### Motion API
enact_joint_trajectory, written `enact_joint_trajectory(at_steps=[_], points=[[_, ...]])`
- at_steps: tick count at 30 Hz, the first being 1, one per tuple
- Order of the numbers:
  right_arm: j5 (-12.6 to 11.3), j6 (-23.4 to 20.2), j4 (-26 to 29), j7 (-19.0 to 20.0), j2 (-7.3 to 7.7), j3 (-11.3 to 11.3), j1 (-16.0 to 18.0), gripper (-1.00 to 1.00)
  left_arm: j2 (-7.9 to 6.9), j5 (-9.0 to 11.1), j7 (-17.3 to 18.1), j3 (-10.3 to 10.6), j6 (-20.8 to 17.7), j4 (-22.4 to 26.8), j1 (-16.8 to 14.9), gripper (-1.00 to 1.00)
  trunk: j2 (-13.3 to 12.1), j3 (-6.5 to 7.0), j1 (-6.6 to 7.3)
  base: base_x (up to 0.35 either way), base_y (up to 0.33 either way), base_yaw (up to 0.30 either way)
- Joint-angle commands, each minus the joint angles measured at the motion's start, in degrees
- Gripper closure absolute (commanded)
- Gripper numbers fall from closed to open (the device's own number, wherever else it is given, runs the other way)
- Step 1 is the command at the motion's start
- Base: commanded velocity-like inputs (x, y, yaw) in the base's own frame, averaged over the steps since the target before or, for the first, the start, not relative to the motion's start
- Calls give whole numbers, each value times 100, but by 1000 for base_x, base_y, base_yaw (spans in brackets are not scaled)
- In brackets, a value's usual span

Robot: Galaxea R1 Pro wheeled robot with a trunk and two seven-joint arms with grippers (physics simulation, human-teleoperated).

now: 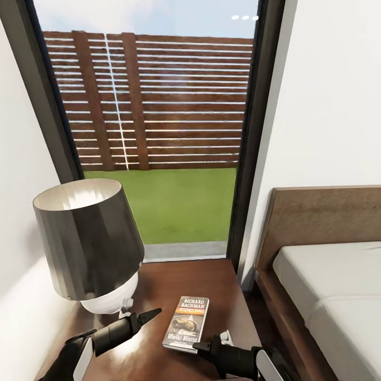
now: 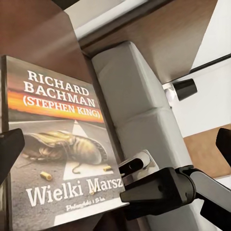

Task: In the bedroom, move the book from the bed onto either nightstand, and place the two sandals side by side next to the bed.

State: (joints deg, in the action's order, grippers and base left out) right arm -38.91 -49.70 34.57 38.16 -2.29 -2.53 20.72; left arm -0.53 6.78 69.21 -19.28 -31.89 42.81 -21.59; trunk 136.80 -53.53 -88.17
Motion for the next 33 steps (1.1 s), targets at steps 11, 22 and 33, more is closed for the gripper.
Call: enact_joint_trajectory(at_steps=[11, 22, 33], points=[[71, 5, -3, 8, 2, -6, 2, 100, 0, 16, 14, -5, -54, -1, -3, -100, 2, -6, 1, 0, 0, 0], [68, 5, -3, 16, 6, -11, 2, -100, 0, 16, 14, -5, -54, -1, -3, -100, 2, -6, 1, 0, 0, 0], [68, 5, -3, 16, 1, -11, 2, -100, 0, 16, 14, -9, -54, -1, -3, -100, 2, -6, 1, -18, 0, 0]])
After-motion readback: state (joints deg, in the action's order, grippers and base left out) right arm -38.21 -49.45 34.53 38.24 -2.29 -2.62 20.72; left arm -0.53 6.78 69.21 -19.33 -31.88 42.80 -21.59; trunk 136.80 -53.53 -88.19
